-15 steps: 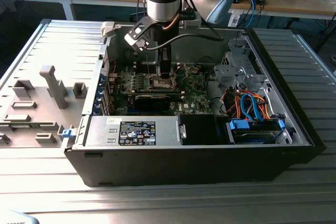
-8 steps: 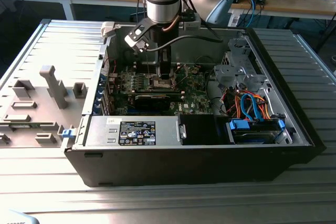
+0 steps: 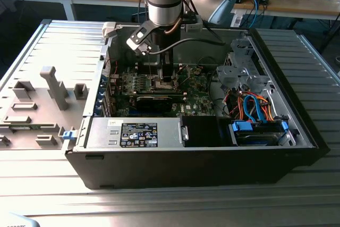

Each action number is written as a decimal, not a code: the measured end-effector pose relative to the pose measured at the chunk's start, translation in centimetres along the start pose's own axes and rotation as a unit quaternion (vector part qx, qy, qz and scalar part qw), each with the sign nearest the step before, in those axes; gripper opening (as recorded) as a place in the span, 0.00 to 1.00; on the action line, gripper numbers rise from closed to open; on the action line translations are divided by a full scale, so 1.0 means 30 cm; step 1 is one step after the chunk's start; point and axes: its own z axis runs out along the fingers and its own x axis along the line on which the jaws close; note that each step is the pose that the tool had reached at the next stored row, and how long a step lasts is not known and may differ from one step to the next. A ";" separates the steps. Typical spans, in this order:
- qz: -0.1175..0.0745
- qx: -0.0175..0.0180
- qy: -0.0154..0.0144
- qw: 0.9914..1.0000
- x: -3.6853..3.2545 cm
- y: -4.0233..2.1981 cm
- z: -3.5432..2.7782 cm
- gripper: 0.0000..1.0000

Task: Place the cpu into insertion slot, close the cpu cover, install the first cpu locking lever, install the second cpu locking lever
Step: 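Place the cpu into insertion slot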

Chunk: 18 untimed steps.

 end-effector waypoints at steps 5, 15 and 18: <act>0.000 0.000 0.000 1.000 0.005 -0.003 0.022 0.54; 0.002 0.000 -0.001 1.000 0.036 -0.024 0.070 0.54; 0.017 0.000 -0.004 1.000 0.036 -0.029 0.108 0.54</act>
